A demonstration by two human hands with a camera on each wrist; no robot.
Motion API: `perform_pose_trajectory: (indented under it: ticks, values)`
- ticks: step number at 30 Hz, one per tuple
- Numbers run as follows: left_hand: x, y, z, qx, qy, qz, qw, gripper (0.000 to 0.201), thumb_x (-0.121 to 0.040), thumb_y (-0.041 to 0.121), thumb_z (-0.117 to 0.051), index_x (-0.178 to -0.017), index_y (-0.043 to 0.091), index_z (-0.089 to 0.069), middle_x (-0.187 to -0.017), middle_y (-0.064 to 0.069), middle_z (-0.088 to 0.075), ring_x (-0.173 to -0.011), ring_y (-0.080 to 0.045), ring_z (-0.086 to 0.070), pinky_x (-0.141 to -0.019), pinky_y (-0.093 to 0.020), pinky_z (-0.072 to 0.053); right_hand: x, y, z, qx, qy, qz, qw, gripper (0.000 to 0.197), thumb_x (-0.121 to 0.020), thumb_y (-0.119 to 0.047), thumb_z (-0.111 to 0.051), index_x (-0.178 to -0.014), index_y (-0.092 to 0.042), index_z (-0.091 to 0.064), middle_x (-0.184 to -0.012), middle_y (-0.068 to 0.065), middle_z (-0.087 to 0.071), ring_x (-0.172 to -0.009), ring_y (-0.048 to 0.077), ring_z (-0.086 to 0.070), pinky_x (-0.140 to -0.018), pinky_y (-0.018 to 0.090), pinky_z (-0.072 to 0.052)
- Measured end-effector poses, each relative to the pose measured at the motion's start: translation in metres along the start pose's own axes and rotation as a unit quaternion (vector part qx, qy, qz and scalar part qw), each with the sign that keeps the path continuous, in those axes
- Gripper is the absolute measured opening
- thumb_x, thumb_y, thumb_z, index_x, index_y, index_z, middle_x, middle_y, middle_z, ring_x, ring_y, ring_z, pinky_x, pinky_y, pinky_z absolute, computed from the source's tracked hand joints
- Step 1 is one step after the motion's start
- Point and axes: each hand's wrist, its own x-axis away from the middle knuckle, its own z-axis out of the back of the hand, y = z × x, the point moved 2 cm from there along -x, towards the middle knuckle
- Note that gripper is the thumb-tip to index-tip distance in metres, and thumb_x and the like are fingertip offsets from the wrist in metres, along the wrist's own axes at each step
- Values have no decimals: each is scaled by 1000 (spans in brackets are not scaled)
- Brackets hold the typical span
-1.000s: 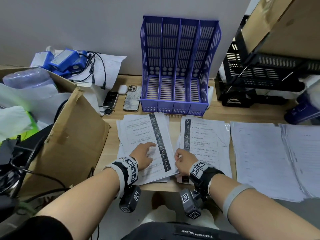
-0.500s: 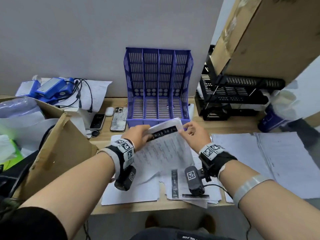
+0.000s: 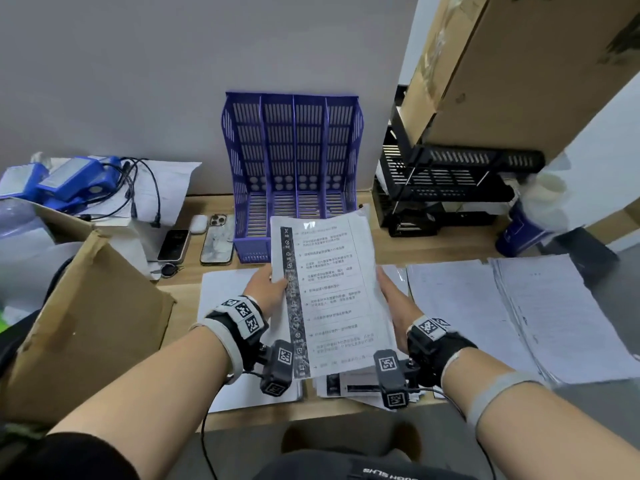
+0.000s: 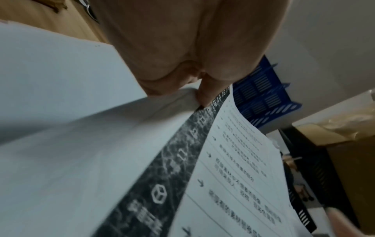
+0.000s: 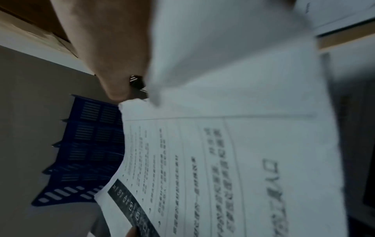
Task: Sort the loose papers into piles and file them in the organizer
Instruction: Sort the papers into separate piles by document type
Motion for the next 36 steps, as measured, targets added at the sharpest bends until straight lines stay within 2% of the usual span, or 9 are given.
perform_pose_trajectory:
  ticks: [2,6,8,14,20,23,27,31,36]
  values:
    - [5,-4,-15,-3,-35,16,999,34,-86,20,-59,-120,27,-59,-113,-2,-72,-103,-29,-69,-95,-52,-54,-1,3,16,173,98,67,978,18,-95,-35,-56,-108,-26,-64,-122,-3,-67,-107,19,-62,-97,36,-49]
    - [25,12,-38,-11,-71,54,996,36,-92,16,-63,-126,19,-51,-108,-14,-69,-93,-32,-69,-78,-44,-61,-5,15,42,302,154,82,937,18,-95,-12,-52,-109,-9,-63,-100,8,-64,-89,24,-57,-63,24,-41]
    - [27,15,-45,16,-68,90,993,35,-94,6,-59,-126,13,-49,-90,-14,-67,-76,-27,-66,-62,-33,-60,-12,24,57,304,181,49,934,24,-94,-10,-50,-116,-7,-59,-108,12,-64,-89,24,-55,-68,27,-41]
    - [30,-16,-21,-110,-16,141,984,40,-90,10,-60,-129,12,-52,-103,-11,-63,-83,-26,-60,-71,-28,-48,-33,34,59,346,308,-12,886,37,-87,-17,-59,-119,-6,-47,-122,20,-55,-108,40,-57,-90,41,-48]
    - [49,-78,57,-271,74,255,925,51,-86,14,-52,-136,19,-48,-140,-16,-42,-112,-35,-56,-93,-38,-51,-46,53,-39,221,3,-31,975,10,-93,-10,-54,-94,-12,-64,-98,13,-70,-82,29,-69,-76,38,-57]
    - [61,-91,82,-303,52,251,918,9,-87,5,-47,-92,8,-53,-111,-18,-57,-84,-27,-51,-72,-28,-43,-40,72,-87,218,-90,-115,965,13,-92,-4,-53,-99,-8,-64,-97,15,-63,-74,25,-66,-60,29,-58]
    - [70,-105,96,-309,18,232,922,25,-82,-2,-41,-67,15,-31,-72,-6,-34,-62,-20,-29,-57,-26,-23,-40,91,-118,257,-71,-130,955,20,-81,2,-45,-91,13,-59,-84,17,-46,-59,28,-58,-55,31,-42]
    - [70,-121,100,-231,34,197,952,31,-89,5,-49,-105,21,-69,-113,-3,-66,-107,-26,-61,-91,-26,-43,-49,97,-121,323,-43,-70,943,39,-74,-8,-54,-107,14,-57,-76,11,-54,-66,28,-63,-66,37,-50]
    - [77,-117,88,-224,-16,139,964,44,-88,18,-64,-132,23,-59,-140,-3,-57,-125,-19,-55,-104,-30,-43,-39,89,-125,340,-44,-29,939,9,-80,-11,-66,-74,-11,-59,-76,12,-61,-69,24,-62,-69,37,-57]
